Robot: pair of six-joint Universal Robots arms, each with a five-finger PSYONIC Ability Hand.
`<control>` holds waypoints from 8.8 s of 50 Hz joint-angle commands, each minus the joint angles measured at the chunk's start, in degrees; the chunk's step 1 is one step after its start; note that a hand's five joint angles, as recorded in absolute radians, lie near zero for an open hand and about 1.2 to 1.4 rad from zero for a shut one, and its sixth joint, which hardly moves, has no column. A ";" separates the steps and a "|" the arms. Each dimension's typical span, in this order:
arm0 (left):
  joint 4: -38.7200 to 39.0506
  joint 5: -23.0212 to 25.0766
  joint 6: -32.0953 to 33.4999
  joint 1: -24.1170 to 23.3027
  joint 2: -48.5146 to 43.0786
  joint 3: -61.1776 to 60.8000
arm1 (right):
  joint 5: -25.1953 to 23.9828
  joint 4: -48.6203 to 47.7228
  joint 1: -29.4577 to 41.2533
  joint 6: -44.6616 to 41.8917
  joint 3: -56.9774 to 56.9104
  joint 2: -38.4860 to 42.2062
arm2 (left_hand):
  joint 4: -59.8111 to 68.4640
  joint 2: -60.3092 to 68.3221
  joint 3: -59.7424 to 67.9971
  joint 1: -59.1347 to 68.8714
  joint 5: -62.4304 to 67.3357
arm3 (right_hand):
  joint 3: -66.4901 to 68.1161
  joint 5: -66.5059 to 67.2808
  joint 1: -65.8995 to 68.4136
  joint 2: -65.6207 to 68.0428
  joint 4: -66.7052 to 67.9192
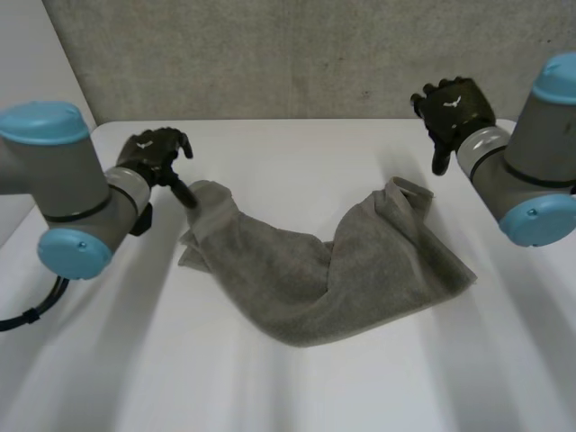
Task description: Fold the towel.
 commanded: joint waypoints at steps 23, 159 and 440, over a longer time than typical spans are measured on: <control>5.25 6.56 17.74 1.30 11.85 -27.99 | -14.80 5.11 -14.21 -13.56 38.70 -18.53 | 0.39 0.92 0.42 1.05 2.83 | 4.09 4.90 4.40 3.45 3.72; 13.44 0.41 8.51 -0.81 11.31 -13.31 | -22.01 -14.84 -13.78 -5.20 46.45 -7.89 | 60.92 61.45 60.95 61.58 63.36 | 16.72 17.52 17.03 16.07 16.35; 13.79 21.68 23.36 18.79 7.53 -35.98 | -29.66 -0.34 -23.36 -12.59 45.57 -8.95 | 14.86 15.38 14.88 15.52 17.29 | 18.23 19.04 18.54 17.59 17.86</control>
